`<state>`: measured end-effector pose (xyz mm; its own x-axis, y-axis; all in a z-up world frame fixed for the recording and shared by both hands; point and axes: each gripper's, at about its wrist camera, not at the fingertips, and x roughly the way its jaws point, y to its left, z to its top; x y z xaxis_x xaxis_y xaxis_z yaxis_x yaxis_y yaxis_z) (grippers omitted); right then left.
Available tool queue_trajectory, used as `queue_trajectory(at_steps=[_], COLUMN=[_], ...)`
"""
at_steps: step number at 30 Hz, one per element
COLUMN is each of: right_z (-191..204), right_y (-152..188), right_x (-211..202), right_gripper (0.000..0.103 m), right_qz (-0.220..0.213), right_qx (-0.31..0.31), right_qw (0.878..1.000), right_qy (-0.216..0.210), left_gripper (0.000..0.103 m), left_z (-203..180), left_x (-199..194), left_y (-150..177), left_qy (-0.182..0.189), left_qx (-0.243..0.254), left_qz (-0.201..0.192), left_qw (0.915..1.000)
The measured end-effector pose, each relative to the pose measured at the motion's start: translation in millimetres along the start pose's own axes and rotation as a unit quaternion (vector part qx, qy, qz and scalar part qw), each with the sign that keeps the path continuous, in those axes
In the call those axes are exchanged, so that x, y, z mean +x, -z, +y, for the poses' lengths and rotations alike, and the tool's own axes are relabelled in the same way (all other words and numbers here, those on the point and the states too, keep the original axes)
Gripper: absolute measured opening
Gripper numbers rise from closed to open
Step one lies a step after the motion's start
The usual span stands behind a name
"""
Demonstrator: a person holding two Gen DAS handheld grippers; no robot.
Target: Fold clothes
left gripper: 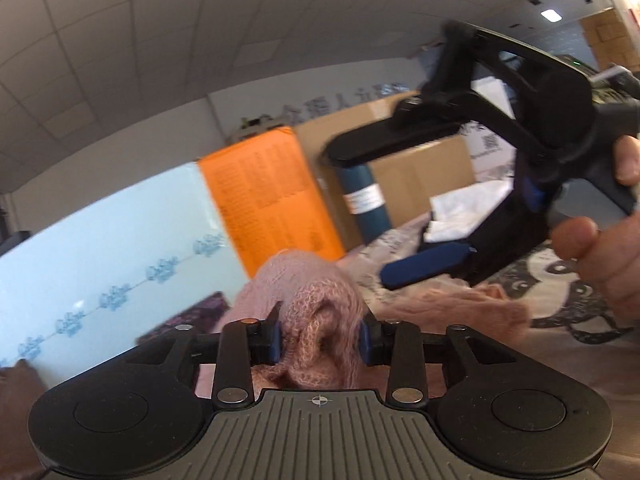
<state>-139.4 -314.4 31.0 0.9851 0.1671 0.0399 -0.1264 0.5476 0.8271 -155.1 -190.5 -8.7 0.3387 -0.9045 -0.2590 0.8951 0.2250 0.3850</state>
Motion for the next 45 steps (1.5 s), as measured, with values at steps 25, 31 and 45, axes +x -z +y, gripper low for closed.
queue_trajectory(at_steps=[25, 31, 45], right_z=[5, 31, 18], right_y=[22, 28, 24], right_x=[52, 59, -22], right_gripper=[0.039, 0.018, 0.017], right_qz=[0.080, 0.052, -0.062], right_qx=[-0.019, -0.079, -0.026], right_qw=[0.984, 0.977, 0.965], right_qy=[0.156, 0.189, 0.253], left_gripper=[0.100, 0.100, 0.100], left_z=[175, 168, 128], left_x=[22, 6, 42], left_y=[91, 88, 63], left_qy=[0.101, 0.111, 0.061], left_qx=[-0.454, -0.428, -0.341], left_qz=[0.028, 0.002, 0.049], left_qw=[0.8849, 0.8969, 0.9369])
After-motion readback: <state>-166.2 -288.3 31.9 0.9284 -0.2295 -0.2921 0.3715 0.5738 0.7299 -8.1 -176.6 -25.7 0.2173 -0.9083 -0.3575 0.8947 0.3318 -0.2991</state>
